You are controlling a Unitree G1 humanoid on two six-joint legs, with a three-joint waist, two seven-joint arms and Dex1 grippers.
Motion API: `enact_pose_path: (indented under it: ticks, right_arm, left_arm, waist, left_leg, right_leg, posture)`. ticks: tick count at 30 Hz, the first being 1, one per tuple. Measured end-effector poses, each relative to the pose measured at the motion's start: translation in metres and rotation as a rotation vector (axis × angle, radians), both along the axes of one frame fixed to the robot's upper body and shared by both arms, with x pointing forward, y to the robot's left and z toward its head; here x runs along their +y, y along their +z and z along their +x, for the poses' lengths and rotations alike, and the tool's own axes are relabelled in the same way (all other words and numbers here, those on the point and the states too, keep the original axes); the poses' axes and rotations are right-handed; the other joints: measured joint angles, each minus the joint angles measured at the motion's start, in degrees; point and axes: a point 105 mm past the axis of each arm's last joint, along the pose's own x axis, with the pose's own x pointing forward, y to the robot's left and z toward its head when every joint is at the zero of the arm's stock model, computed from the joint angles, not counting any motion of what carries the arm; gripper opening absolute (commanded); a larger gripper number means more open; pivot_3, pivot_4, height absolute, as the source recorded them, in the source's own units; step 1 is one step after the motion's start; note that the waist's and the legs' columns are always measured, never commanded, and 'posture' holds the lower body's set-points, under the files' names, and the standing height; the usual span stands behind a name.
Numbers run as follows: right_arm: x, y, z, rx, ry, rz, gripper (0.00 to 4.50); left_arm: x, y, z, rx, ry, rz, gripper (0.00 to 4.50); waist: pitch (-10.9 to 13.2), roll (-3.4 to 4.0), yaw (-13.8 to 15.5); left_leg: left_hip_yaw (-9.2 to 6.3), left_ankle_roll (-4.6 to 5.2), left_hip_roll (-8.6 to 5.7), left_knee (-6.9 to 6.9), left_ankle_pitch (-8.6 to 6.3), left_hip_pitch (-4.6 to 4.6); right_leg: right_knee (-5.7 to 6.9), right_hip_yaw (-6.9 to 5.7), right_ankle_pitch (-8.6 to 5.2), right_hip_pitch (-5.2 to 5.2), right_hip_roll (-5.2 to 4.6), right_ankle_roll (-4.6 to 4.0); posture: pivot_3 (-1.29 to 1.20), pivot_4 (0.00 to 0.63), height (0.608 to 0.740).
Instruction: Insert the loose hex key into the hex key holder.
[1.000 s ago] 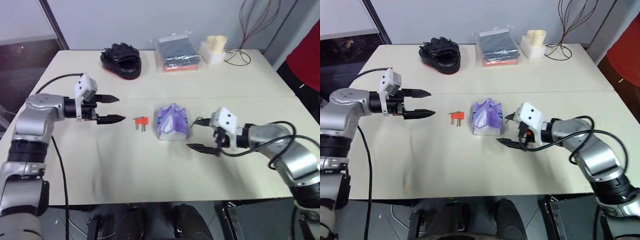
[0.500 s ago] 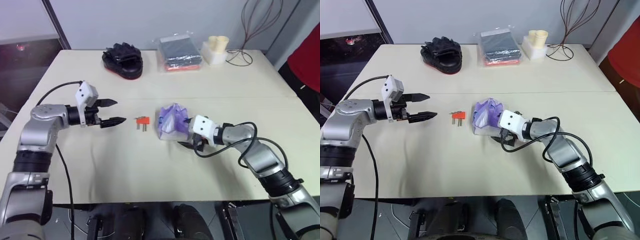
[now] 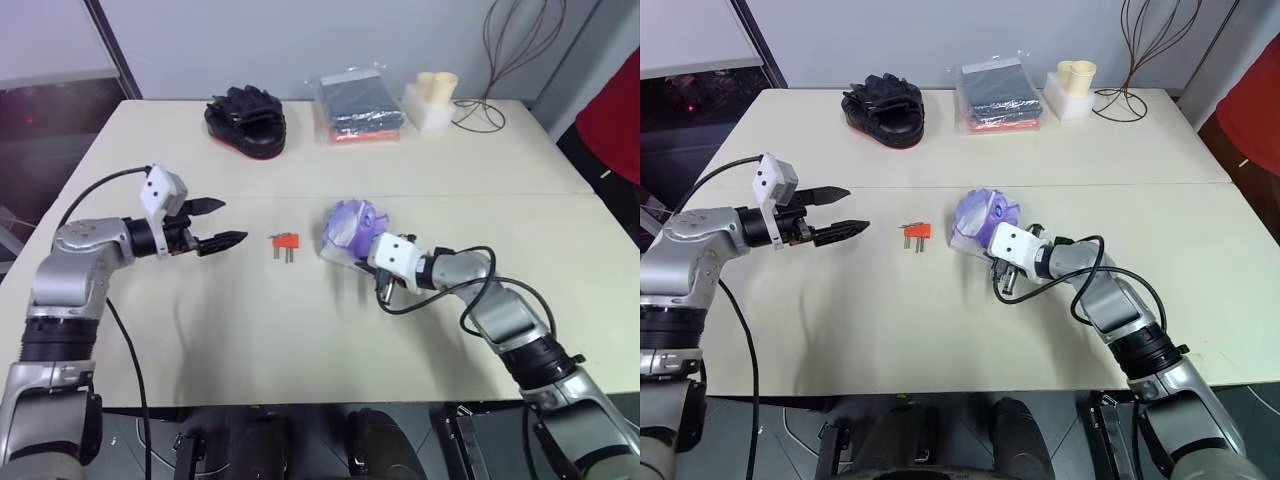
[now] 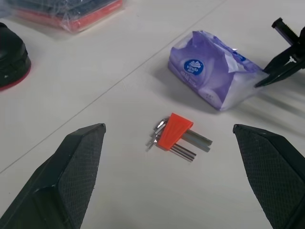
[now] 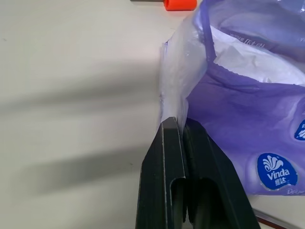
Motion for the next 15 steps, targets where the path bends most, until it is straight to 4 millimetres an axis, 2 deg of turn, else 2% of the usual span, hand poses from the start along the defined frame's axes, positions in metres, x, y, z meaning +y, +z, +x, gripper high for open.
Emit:
enact_pose_path:
  ticks: [2,6,8,10,12,15]
  right_arm:
    - [-0.003,0.014,0.007,-0.08,-0.019,-0.017,0.05]
    - [-0.027,0.085,0.032,-0.37,-0.146,-0.015,0.05]
    - [-0.04,0.108,0.038,-0.467,-0.211,-0.018,0.05]
    - [-0.059,0.114,0.047,-0.497,-0.305,-0.03,0.05]
    - [-0.088,0.102,0.058,-0.484,-0.417,-0.102,0.05]
    - [-0.121,0.083,0.066,-0.469,-0.52,-0.24,0.05]
  left_arm:
    - [0.0,0.0,0.0,0.0,0.002,-0.001,4.5]
    - [-0.001,-0.001,0.001,0.0,0.005,-0.009,4.5]
    - [-0.002,-0.002,0.002,0.001,0.006,-0.015,4.5]
    - [-0.005,-0.003,0.003,0.002,0.001,-0.027,4.5]
    - [-0.009,-0.005,0.004,0.005,-0.004,-0.041,4.5]
    - [-0.012,-0.003,0.006,-0.002,-0.009,-0.051,4.5]
  waist:
    - [0.0,0.01,0.0]
    - [0.0,0.04,0.0]
    - [0.0,0.04,0.0]
    - [0.0,0.03,0.1]
    - [0.0,0.03,0.2]
    - [0.0,0.03,-0.1]
  left_leg:
    - [0.0,-0.01,0.0,0.0,0.0,0.0]
    - [0.0,-0.02,0.0,-0.02,0.01,0.0]
    - [0.0,-0.02,0.0,-0.03,0.01,0.0]
    - [0.0,-0.02,-0.02,-0.02,0.01,0.0]
    - [0.01,-0.02,-0.06,-0.01,0.01,0.0]
    - [0.03,-0.02,-0.06,-0.04,0.01,-0.01]
  right_leg:
    - [0.01,0.0,0.0,0.0,0.0,0.0]
    - [-0.01,0.0,0.0,-0.02,0.0,0.0]
    - [-0.02,0.0,0.0,-0.02,0.0,0.0]
    - [-0.03,0.0,0.0,0.01,-0.03,0.0]
    - [-0.03,0.01,0.0,0.02,-0.07,0.0]
    - [-0.02,0.03,0.0,-0.01,-0.06,-0.01]
  posture:
    - [0.0,0.15,0.74]
    - [0.0,0.15,0.74]
    - [0.0,0.15,0.74]
    - [0.0,0.15,0.74]
    - [0.0,0.15,0.74]
    - [0.0,0.15,0.74]
